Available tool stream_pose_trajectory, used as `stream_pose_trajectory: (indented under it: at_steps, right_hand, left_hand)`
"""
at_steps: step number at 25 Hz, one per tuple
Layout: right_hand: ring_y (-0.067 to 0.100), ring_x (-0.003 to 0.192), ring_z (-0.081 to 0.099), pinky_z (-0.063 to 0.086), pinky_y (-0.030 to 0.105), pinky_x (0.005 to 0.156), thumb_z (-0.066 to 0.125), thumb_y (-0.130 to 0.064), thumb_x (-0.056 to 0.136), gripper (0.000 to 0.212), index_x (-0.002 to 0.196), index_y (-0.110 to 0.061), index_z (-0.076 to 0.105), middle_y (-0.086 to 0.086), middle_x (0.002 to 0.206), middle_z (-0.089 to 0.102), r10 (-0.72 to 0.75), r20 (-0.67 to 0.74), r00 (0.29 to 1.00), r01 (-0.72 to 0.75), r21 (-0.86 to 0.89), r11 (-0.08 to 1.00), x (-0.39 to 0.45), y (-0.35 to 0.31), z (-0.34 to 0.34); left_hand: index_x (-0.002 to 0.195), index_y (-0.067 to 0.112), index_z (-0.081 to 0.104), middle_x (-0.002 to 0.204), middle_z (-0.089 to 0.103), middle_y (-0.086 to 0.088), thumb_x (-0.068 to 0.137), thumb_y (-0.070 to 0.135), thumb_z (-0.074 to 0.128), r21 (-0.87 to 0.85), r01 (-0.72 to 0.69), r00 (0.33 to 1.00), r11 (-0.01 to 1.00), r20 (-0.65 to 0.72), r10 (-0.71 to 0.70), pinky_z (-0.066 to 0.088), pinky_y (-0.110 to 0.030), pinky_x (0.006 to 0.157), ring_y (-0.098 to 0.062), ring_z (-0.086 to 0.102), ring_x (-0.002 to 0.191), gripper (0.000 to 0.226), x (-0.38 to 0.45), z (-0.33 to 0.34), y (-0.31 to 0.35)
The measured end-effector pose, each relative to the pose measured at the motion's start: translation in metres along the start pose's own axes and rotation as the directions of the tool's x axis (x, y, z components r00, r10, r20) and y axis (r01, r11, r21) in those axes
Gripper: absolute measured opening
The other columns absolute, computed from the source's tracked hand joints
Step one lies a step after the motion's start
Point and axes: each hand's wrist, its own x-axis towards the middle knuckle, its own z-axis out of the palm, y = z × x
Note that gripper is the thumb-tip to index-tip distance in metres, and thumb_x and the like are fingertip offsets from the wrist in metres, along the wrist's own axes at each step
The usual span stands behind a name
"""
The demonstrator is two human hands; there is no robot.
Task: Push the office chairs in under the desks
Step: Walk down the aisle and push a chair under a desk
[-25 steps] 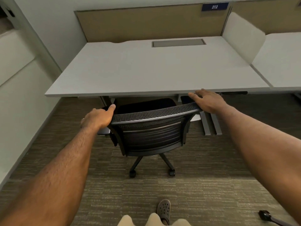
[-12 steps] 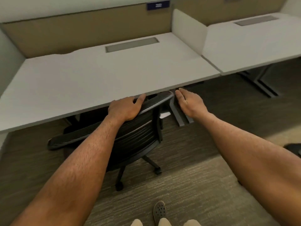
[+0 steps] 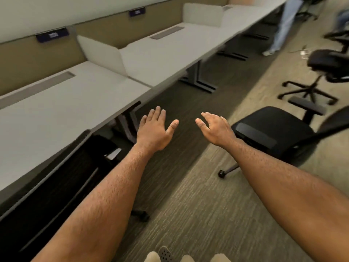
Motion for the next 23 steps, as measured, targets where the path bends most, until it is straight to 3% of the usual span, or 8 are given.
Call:
stream_pose_trajectory:
  at_steps: [7, 11, 17, 23]
  right_hand:
    - [0.02, 0.146, 0.03, 0.017, 0.043, 0.119, 0.029, -0.059, 0.1, 0.069, 0.15, -0.014, 0.038, 0.007, 0.157, 0.038, 0.214, -0.073, 0.974, -0.22, -0.097, 0.971, -0.127, 0.159, -0.087]
    - [0.021, 0.147, 0.028, 0.016, 0.043, 0.12, 0.031, -0.058, 0.1, 0.067, 0.151, -0.015, 0.037, 0.008, 0.159, 0.034, 0.369, -0.127, 0.921, -0.382, -0.098, 0.919, -0.211, 0.246, -0.13]
    - [0.023, 0.148, 0.027, 0.015, 0.044, 0.121, 0.027, -0.06, 0.099, 0.069, 0.152, -0.016, 0.034, 0.007, 0.16, 0.032, 0.593, -0.209, 0.778, -0.614, -0.054, 0.787, -0.333, 0.351, -0.188]
    - [0.023, 0.149, 0.023, 0.013, 0.044, 0.122, 0.023, -0.065, 0.097, 0.075, 0.153, -0.015, 0.03, 0.008, 0.162, 0.028, 0.773, -0.235, 0.59, -0.792, 0.02, 0.611, -0.425, 0.429, -0.218]
  left_hand:
    - [0.16, 0.017, 0.014, 0.168, 0.003, -0.001, 0.098, 0.067, 0.019, -0.039, -0.265, 0.96, 0.963, 0.083, 0.267, -0.002, -0.038, 0.122, -0.017, -0.001, 0.154, 0.08, -0.023, 0.049, 0.202]
    - [0.159, 0.016, 0.014, 0.168, 0.003, -0.002, 0.099, 0.065, 0.019, -0.055, -0.403, 0.903, 0.913, 0.138, 0.407, -0.001, -0.04, 0.124, -0.018, -0.001, 0.154, 0.078, -0.046, 0.083, 0.314]
    - [0.159, 0.015, 0.014, 0.168, 0.002, -0.002, 0.098, 0.065, 0.018, -0.102, -0.631, 0.748, 0.769, 0.185, 0.638, -0.004, -0.039, 0.123, -0.018, -0.003, 0.154, 0.079, -0.079, 0.118, 0.475]
    - [0.159, 0.014, 0.014, 0.168, 0.002, -0.004, 0.098, 0.067, 0.017, -0.111, -0.789, 0.57, 0.604, 0.236, 0.787, -0.005, -0.04, 0.123, -0.019, -0.002, 0.154, 0.081, -0.095, 0.146, 0.604]
